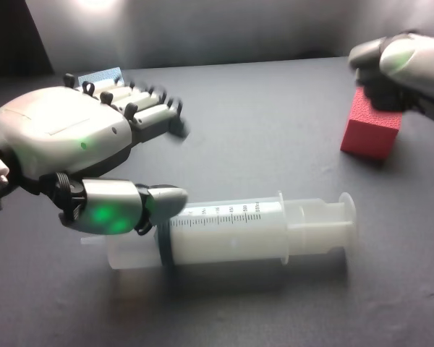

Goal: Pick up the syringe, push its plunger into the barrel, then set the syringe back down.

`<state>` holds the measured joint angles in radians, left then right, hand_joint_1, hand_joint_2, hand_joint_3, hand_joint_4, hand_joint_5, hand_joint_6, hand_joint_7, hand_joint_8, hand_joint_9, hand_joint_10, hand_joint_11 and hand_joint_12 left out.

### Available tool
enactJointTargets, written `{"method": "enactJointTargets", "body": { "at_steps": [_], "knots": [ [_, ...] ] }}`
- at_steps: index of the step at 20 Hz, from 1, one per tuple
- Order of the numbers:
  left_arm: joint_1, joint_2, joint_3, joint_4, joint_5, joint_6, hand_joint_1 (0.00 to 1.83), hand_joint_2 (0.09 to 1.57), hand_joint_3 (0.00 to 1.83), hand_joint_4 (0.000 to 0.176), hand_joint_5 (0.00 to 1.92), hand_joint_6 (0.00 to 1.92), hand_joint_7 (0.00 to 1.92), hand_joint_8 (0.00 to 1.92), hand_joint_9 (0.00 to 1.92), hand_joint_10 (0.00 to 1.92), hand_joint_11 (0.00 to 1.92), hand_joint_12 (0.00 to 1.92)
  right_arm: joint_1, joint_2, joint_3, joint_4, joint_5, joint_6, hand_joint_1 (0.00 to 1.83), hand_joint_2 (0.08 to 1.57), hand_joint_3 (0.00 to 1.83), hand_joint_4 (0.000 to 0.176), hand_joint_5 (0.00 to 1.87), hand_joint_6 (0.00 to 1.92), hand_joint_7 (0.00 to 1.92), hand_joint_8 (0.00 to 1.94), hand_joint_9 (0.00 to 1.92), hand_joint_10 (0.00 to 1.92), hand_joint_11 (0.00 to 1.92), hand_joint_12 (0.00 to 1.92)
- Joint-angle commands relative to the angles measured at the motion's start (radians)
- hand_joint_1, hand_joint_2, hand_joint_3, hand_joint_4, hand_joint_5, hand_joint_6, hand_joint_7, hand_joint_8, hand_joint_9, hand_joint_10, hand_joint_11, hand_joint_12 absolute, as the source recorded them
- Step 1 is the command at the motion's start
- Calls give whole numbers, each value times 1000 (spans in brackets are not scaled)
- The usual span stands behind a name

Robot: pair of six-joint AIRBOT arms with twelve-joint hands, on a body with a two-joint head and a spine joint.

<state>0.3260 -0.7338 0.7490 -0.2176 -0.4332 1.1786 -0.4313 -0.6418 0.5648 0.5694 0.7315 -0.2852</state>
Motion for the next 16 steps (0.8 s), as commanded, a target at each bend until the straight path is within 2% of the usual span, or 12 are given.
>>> {"method": "enactJointTargets", "body": {
  "at_steps": [1,4,10,13,16],
  "knots": [
    [-15,9,0,6,-103,4,0,1296,15,0,0,0,0,0,0,0,0,0,11,7,-1,-23,122,14,0,1290,17,0,0,0,0,0,0,0,0,0],
    [-16,9,-4,-17,-97,24,0,1304,12,0,5,2,0,0,0,0,0,0,11,7,-1,-24,126,12,0,1287,12,0,0,0,0,0,0,0,0,0],
    [-29,-1,-25,-170,-91,166,0,1299,5,0,36,9,14,5,10,4,9,4,3,6,-18,17,76,12,0,1283,5,0,0,0,0,0,0,0,0,0],
    [-28,-32,-27,-239,-93,221,0,1293,2,0,58,13,40,12,42,14,30,16,4,4,-28,44,76,13,0,1257,0,0,0,0,0,0,0,0,0,0],
    [-9,-84,-33,-339,-149,293,0,1267,0,0,64,11,43,10,45,12,41,24,3,3,-34,44,82,13,0,1229,0,0,0,0,0,0,0,0,0,0]
  ]
}}
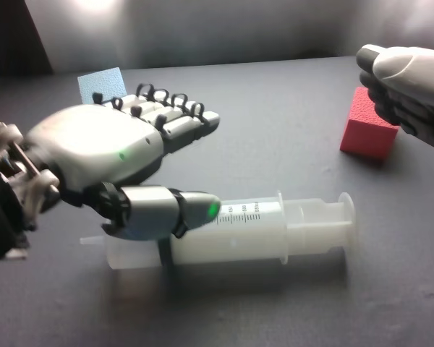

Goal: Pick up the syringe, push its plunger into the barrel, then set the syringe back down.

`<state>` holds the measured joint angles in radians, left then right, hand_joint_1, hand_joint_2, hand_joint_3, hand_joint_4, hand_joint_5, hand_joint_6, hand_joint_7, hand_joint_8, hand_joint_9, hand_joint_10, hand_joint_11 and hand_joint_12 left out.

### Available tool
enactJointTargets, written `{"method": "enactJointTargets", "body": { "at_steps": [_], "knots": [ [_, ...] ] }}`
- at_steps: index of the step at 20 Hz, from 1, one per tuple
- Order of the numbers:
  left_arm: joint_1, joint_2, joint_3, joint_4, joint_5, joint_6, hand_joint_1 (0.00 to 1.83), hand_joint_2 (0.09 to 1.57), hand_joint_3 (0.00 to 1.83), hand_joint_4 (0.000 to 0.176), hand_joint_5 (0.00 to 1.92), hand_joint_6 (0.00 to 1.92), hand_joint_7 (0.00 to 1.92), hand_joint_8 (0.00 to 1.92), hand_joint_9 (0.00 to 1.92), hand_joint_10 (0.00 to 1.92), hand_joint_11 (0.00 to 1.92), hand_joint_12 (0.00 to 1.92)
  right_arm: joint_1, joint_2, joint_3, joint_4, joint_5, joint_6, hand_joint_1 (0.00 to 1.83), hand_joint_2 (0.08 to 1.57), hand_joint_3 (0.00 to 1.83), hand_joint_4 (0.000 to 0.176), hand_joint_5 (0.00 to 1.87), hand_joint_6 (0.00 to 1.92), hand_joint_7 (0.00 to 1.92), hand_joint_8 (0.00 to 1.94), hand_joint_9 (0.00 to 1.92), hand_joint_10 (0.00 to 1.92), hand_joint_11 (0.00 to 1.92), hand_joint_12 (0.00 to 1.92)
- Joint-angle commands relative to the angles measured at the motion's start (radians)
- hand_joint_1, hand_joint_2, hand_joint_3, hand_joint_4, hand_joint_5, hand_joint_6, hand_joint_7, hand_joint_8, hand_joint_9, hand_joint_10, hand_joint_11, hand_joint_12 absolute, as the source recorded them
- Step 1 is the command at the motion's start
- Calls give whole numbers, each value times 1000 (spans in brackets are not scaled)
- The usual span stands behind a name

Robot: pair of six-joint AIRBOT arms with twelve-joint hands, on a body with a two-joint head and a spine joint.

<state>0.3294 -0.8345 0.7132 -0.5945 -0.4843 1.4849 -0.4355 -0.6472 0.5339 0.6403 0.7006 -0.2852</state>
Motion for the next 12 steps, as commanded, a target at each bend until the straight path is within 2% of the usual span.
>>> {"method": "enactJointTargets", "body": {
  "at_steps": [1,2,6,9,10,12],
  "knots": [
    [-1,-2,-5,-8,-138,20,0,1262,0,0,61,8,33,5,37,7,26,19,8,7,-3,-27,113,12,0,1227,0,0,0,0,0,0,0,0,0,0],
    [17,-17,-11,-38,-169,35,83,1243,0,0,28,7,9,2,17,3,4,4,7,7,-3,-27,115,12,0,1232,0,0,0,0,0,0,0,0,0,0],
    [68,-75,-20,-89,-240,62,646,1093,0,0,0,0,0,0,0,0,20,9,7,7,-3,-27,120,12,0,1238,0,0,0,0,0,0,0,0,0,0],
    [92,-104,-20,-115,-261,85,805,1069,0,0,0,0,0,0,0,0,29,17,7,5,-3,-27,120,10,0,1247,0,0,0,0,0,0,0,0,0,0],
    [101,-114,-20,-125,-275,94,904,979,63,0,0,0,23,1,43,6,5,266,7,5,-3,-27,120,10,0,1247,0,0,0,0,0,0,0,0,0,0],
    [116,-133,-13,-137,-284,99,1088,950,64,0,8,3,41,5,56,7,0,322,7,5,-3,-27,120,10,0,1245,0,0,0,0,0,0,0,0,0,0]
  ]
}}
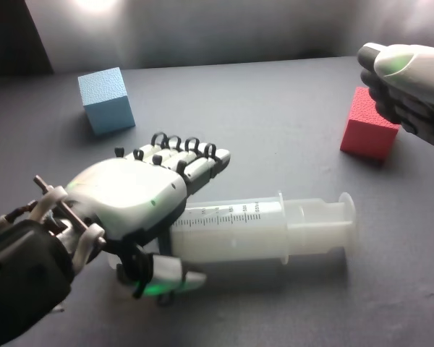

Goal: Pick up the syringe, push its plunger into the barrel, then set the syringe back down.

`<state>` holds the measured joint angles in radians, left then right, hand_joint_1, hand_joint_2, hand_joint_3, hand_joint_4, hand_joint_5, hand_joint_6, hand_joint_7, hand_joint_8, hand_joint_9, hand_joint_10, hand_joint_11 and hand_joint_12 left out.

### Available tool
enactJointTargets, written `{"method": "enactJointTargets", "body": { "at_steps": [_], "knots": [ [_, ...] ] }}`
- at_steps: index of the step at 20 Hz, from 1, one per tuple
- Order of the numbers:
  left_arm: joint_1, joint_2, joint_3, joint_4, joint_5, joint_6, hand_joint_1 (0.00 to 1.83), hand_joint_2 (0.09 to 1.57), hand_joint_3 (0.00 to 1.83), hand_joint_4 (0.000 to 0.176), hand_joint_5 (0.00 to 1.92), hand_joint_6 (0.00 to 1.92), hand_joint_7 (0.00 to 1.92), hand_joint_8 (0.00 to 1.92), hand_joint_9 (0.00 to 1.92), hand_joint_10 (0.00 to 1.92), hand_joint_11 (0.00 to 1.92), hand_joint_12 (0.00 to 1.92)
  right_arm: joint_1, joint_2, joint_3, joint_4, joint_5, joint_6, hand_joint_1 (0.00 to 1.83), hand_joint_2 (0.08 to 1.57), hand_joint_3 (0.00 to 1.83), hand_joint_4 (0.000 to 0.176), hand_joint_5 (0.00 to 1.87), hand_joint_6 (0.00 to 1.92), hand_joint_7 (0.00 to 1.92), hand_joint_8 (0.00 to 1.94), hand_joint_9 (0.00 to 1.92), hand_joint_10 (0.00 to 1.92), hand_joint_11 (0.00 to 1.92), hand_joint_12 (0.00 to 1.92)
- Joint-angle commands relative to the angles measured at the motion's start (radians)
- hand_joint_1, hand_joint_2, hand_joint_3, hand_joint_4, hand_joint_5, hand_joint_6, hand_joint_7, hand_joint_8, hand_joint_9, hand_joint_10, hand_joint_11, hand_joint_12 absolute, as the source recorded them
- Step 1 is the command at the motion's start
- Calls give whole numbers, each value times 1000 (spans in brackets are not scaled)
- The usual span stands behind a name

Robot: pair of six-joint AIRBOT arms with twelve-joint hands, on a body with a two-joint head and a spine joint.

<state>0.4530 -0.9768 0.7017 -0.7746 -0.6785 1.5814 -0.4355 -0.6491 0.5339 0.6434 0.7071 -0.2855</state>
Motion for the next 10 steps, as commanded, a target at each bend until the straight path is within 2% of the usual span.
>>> {"method": "enactJointTargets", "body": {
  "at_steps": [1,2,3,5,6,7,10],
  "knots": [
    [1,-5,5,37,-92,3,1065,966,50,0,17,4,53,6,66,8,0,429,7,7,-3,-30,114,10,0,1240,0,0,0,0,0,0,0,0,0,0],
    [6,-15,11,35,-94,3,1078,983,40,0,4,2,39,6,45,7,0,368,7,7,-3,-30,117,10,0,1241,0,0,0,0,0,0,0,0,0,0],
    [9,-25,17,34,-95,3,1074,959,19,0,53,12,83,13,84,15,0,467,7,6,-3,-30,120,10,0,1243,0,0,0,0,0,0,0,0,0,0],
    [17,-50,37,32,-98,3,1067,996,19,0,14,2,38,2,51,2,0,333,7,6,-3,-30,121,10,0,1242,0,0,0,0,0,0,0,0,0,0],
    [19,-61,47,32,-98,3,1073,994,12,0,14,2,33,1,51,2,0,356,7,6,-3,-30,121,10,0,1240,0,0,0,0,0,0,0,0,0,0],
    [21,-75,61,32,-99,3,1102,956,0,0,65,13,84,11,92,12,0,475,7,5,-3,-30,121,10,0,1239,0,0,0,0,0,0,0,0,0,0],
    [25,-107,99,33,-99,3,1048,968,1,0,52,1,93,4,109,9,0,470,7,4,-3,-30,125,10,0,1242,0,0,0,0,0,0,0,0,0,0]
  ]
}}
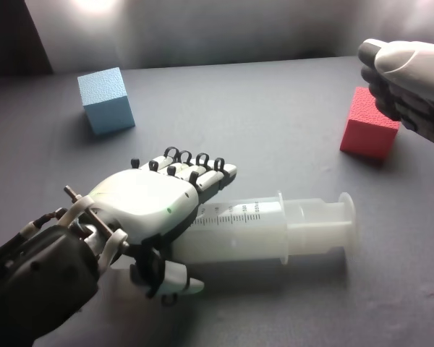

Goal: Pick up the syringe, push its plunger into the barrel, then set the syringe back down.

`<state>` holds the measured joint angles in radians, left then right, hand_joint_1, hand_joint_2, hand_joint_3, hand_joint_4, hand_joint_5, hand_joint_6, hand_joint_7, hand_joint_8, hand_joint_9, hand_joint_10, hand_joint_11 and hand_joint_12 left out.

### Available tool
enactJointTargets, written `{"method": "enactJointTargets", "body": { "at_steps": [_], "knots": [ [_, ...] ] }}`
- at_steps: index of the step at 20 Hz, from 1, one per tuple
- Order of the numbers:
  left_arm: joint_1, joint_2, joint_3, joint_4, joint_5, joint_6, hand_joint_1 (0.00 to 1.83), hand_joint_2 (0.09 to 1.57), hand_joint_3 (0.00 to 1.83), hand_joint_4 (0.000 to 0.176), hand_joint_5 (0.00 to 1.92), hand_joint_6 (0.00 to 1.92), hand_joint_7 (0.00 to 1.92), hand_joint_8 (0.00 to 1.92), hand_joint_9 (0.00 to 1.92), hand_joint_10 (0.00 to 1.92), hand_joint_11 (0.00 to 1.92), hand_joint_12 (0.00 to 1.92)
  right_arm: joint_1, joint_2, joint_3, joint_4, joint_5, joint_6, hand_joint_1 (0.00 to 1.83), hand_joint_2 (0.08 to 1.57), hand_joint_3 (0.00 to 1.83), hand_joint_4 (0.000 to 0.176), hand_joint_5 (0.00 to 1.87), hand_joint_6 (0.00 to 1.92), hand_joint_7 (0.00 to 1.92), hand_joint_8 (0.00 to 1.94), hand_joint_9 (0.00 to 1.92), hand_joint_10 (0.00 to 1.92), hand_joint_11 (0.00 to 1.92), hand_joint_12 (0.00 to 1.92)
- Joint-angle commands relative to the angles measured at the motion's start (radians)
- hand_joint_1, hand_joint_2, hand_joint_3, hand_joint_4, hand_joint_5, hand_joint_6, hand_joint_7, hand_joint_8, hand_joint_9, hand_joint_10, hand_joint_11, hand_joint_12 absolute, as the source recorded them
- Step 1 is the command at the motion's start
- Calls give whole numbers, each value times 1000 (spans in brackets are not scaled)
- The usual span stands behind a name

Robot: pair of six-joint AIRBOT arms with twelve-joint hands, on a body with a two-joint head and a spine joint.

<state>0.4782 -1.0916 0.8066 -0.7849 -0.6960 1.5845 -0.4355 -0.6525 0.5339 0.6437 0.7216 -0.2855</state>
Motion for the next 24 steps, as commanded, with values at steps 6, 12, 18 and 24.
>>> {"method": "enactJointTargets", "body": {
  "at_steps": [6,12,18,24],
  "knots": [
    [22,-60,72,31,-81,0,1145,1032,20,0,347,15,433,16,425,32,0,1037,7,7,-3,-30,121,10,0,1243,0,0,0,0,0,0,0,0,0,0],
    [28,-91,91,10,-81,12,1170,1166,1,0,677,18,778,17,766,50,284,1011,2,8,-3,-30,141,10,0,1240,0,0,11,4,0,0,0,0,0,0],
    [27,-91,90,-7,-81,17,1362,1153,0,0,883,1083,902,1102,803,1328,612,1291,3,3,-4,-12,154,25,0,1237,0,0,0,0,0,0,0,0,0,0],
    [17,-55,60,-37,-81,17,1351,1174,6,0,863,1141,849,1106,748,1464,561,1395,2,4,-4,-12,169,15,0,1230,0,0,0,0,0,0,0,0,0,0]
  ]
}}
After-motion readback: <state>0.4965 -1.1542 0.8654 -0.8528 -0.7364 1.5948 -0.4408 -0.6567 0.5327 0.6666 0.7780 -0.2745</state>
